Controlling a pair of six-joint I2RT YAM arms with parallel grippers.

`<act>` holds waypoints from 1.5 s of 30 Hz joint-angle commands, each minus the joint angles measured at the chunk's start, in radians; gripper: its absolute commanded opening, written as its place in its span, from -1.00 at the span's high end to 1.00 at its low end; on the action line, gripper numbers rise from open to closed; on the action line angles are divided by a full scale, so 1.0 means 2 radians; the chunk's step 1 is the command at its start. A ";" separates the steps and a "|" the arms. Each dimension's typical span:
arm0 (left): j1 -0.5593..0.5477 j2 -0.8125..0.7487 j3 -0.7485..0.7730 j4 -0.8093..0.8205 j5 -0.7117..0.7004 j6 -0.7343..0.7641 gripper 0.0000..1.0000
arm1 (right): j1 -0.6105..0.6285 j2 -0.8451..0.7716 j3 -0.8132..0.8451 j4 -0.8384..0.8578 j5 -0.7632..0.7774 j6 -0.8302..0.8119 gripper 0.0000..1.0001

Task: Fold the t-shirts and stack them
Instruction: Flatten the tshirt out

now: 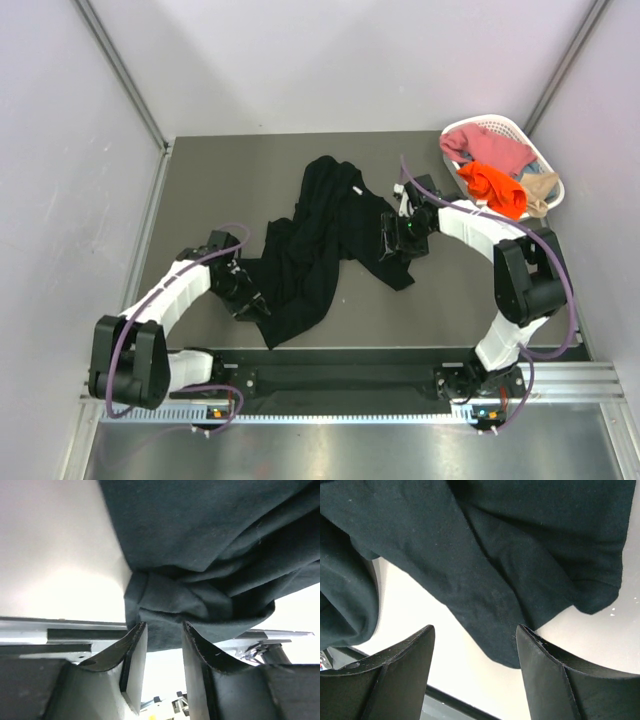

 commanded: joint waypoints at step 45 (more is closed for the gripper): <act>-0.040 0.008 0.108 -0.040 -0.046 0.012 1.00 | -0.035 -0.071 -0.078 -0.013 0.006 -0.037 0.15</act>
